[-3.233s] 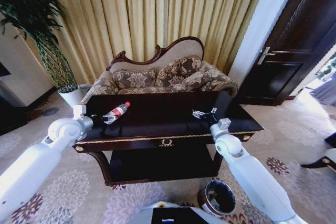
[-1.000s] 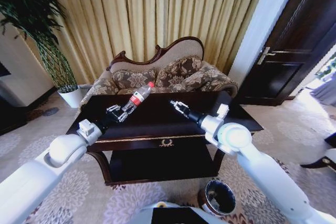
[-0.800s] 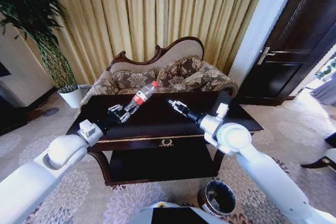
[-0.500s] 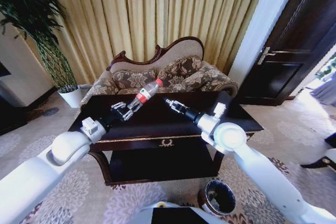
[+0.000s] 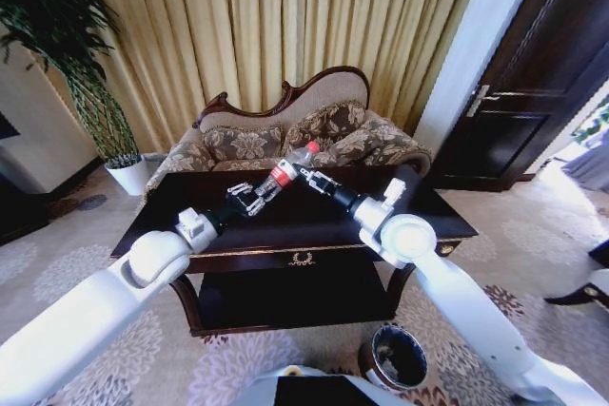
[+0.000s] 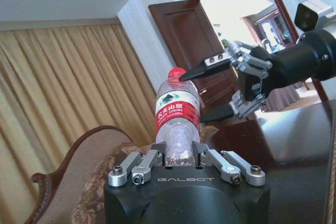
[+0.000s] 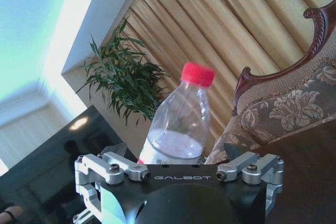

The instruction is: Move to the front of the table and place the trash on the table into the trash bin.

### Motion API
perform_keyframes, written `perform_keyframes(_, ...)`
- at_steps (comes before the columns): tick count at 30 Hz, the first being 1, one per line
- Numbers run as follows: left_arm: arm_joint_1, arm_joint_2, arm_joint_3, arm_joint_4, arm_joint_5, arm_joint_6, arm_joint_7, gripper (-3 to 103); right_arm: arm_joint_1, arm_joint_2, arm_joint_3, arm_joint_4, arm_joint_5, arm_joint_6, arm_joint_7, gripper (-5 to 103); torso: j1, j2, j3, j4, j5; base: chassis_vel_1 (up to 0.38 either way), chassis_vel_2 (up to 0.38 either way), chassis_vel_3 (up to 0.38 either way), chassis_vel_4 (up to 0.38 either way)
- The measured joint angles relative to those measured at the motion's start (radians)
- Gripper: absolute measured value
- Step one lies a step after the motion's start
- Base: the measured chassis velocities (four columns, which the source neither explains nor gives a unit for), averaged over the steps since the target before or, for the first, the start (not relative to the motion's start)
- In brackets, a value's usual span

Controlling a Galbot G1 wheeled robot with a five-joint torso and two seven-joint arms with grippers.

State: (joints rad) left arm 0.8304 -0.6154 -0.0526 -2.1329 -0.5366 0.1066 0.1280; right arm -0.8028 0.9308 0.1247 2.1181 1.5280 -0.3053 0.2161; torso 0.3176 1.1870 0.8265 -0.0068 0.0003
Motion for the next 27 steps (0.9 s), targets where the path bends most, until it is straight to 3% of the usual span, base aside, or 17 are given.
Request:
perform_keyframes(12,-0.099,-0.045,0.099,0.023,-0.002,0.013,-0.005,26,0.005,0.006,-0.014,-0.027,-0.046,0.008,-0.014,100,0.0,0.0,0.0,-0.0002,0.0001,0.0,0.0,0.0,0.0)
perform_keyframes(27,-0.101,-0.072,0.138,0.027,0.002,0.025,-0.005,26,0.013,0.019,-0.023,-0.05,-0.09,0.035,-0.022,103,0.0,0.0,0.0,0.0,0.0,0.0,0.0,0.0,0.0)
